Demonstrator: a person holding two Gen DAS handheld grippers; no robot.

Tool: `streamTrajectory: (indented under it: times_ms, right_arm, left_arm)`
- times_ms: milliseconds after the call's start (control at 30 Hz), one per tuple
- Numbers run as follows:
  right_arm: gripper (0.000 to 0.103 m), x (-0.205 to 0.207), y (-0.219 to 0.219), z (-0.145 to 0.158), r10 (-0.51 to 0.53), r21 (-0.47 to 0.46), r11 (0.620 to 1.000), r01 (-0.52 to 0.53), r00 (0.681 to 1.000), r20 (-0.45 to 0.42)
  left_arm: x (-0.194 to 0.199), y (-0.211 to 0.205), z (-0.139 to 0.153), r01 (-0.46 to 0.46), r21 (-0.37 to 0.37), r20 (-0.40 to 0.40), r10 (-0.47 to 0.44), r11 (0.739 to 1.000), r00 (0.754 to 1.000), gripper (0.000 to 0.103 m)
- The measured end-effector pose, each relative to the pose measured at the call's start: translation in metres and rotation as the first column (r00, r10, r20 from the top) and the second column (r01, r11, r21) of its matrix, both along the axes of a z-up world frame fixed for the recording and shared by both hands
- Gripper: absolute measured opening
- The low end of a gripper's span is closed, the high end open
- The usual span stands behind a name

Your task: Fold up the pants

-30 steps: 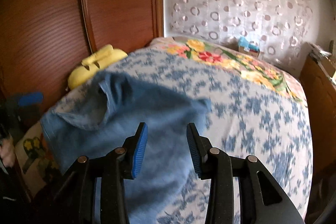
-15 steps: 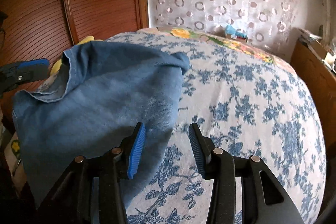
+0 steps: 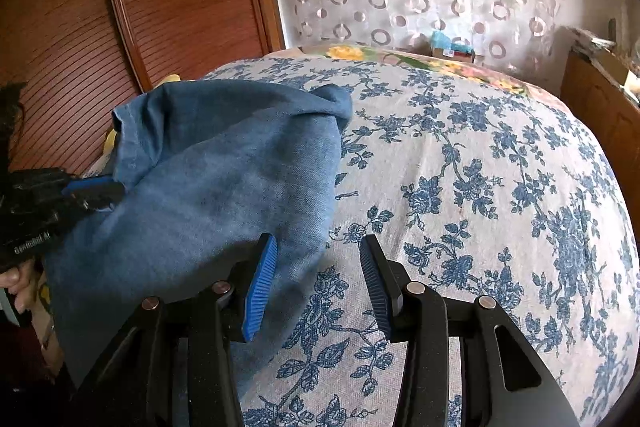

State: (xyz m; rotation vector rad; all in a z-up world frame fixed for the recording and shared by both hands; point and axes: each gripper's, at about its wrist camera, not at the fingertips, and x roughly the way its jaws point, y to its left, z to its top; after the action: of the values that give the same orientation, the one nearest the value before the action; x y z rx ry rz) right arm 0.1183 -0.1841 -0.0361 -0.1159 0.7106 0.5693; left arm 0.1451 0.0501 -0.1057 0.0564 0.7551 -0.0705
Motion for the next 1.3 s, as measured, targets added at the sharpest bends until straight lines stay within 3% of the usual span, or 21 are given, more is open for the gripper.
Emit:
streamTrajectory:
  times_ms: [133,300,433,600,667,1300]
  right_arm:
    - [0.045,-0.008,0.002,0.001,0.0,-0.005,1.0,0.0,1.0,0.004]
    - [0.045,-0.009,0.005,0.001,0.008,-0.015,1.0,-0.008,1.0,0.001]
    - [0.045,-0.006,0.005,0.0,0.009,-0.013,1.0,-0.009,1.0,-0.003]
    - [0.045,-0.005,0.005,0.0,0.01,-0.013,1.0,-0.01,1.0,-0.003]
    - [0.045,-0.005,0.005,-0.001,0.01,-0.013,1.0,-0.01,1.0,-0.004]
    - [0.045,0.004,0.003,0.007,0.0,0.025,1.0,0.0,1.0,-0.008]
  left_arm:
    - [-0.008,0.036,0.016,-0.089,-0.032,0.051,0.09,0.996,0.995,0.002]
    - [-0.006,0.072,0.023,-0.151,-0.063,0.055,0.154,0.987,0.987,0.002]
    - [-0.007,0.078,0.024,-0.183,-0.04,0.056,0.185,0.982,0.981,0.003]
    - [-0.013,0.077,0.02,-0.15,-0.081,0.042,0.154,0.985,0.987,0.031]
    - [-0.019,0.074,0.02,-0.132,-0.095,0.05,0.137,0.987,0.989,0.051]
    - [-0.048,0.063,-0.026,-0.135,-0.114,-0.027,0.133,0.984,0.991,0.051]
